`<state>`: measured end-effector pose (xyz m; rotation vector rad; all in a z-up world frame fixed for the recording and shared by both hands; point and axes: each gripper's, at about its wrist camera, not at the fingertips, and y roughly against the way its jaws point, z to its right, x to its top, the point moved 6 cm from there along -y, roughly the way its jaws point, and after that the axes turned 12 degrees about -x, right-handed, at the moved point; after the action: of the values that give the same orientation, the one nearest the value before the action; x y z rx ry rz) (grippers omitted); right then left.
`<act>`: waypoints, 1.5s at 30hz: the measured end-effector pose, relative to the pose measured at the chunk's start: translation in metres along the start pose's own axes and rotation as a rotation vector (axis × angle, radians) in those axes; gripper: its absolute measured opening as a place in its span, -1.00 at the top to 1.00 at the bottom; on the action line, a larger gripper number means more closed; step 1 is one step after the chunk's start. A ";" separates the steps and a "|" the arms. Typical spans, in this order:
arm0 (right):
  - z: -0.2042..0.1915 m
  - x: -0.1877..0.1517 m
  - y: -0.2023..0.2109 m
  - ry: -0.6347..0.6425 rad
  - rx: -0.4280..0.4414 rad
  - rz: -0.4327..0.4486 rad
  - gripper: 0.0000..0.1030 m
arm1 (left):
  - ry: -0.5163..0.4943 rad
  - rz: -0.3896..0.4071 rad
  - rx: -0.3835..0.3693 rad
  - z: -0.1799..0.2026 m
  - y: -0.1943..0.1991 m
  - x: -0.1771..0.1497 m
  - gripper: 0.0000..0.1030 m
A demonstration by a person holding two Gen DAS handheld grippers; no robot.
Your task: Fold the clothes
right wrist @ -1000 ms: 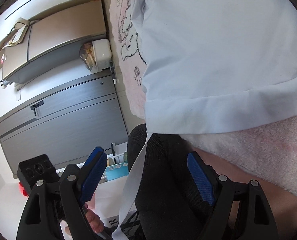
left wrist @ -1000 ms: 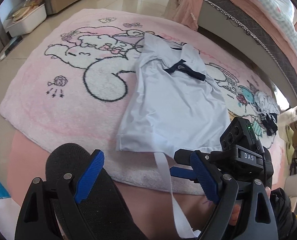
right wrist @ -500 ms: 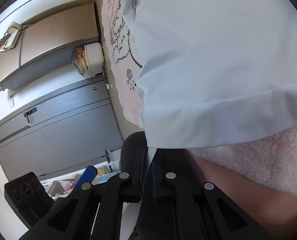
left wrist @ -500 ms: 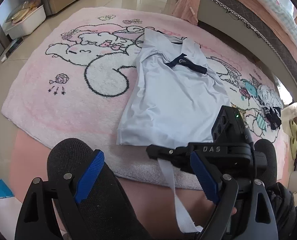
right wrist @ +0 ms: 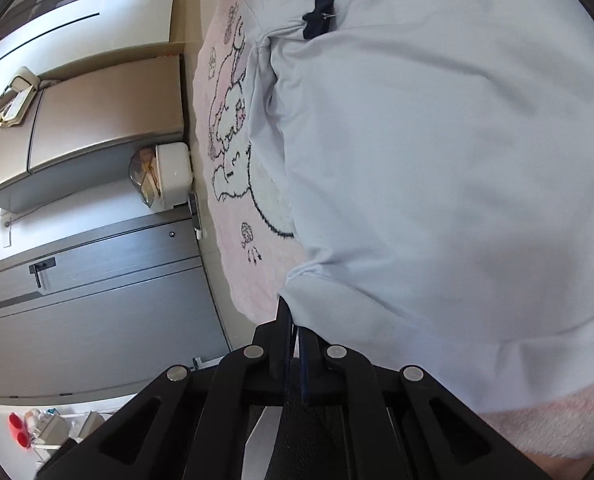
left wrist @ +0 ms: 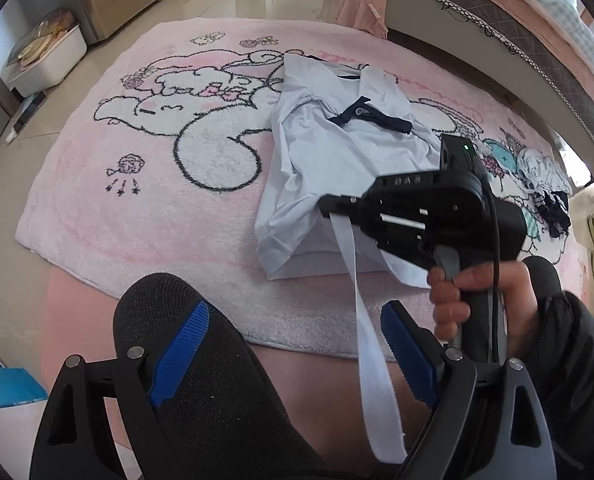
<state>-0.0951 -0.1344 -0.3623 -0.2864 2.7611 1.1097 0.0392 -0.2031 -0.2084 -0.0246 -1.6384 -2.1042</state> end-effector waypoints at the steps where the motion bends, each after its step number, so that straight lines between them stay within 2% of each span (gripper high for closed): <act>1: -0.002 0.004 0.000 -0.002 -0.012 0.009 0.99 | 0.000 0.001 0.002 0.000 0.002 0.000 -0.72; 7: -0.010 0.015 -0.015 0.015 -0.122 0.004 0.99 | -0.019 -0.005 0.006 0.005 0.006 0.005 -0.72; 11: -0.004 0.012 -0.020 -0.004 -0.146 -0.012 0.99 | -0.030 -0.013 0.012 0.007 0.006 0.010 -0.72; 17: -0.004 0.008 -0.021 -0.018 -0.146 -0.043 0.98 | -0.069 -0.045 0.053 0.007 -0.004 0.018 -0.72; 22: -0.014 0.017 -0.009 0.011 -0.120 -0.026 0.98 | -0.038 -0.091 0.037 0.003 -0.014 0.014 -0.72; 26: -0.019 0.022 0.000 0.032 -0.117 -0.017 0.99 | -0.002 -0.165 -0.038 0.003 -0.022 0.000 -0.72; 28: -0.020 0.022 0.002 0.052 -0.129 -0.010 0.98 | -0.008 -0.179 -0.007 0.000 -0.028 -0.003 -0.72; 30: -0.020 0.021 0.003 0.060 -0.125 -0.017 0.98 | -0.001 -0.172 0.062 -0.007 -0.031 -0.005 -0.72; 31: -0.020 0.020 0.003 0.062 -0.123 -0.019 0.98 | 0.016 -0.157 0.071 -0.010 -0.031 -0.005 -0.72; 35: -0.022 0.018 0.000 0.069 -0.115 -0.028 0.98 | 0.145 -0.118 0.025 -0.024 -0.022 -0.001 -0.72; 37: -0.022 0.017 -0.001 0.068 -0.112 -0.034 0.98 | 0.199 -0.066 -0.026 -0.028 -0.012 0.004 -0.72; 40: -0.022 0.016 -0.003 0.070 -0.108 -0.040 0.98 | 0.229 -0.015 -0.010 -0.033 0.002 0.012 -0.72; 45: -0.025 0.015 -0.004 0.084 -0.111 -0.039 0.98 | 0.247 -0.012 -0.062 -0.028 0.005 0.014 -0.72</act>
<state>-0.1104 -0.1567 -0.3502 -0.4074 2.7576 1.2713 0.0364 -0.2346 -0.2078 0.2170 -1.4318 -2.0725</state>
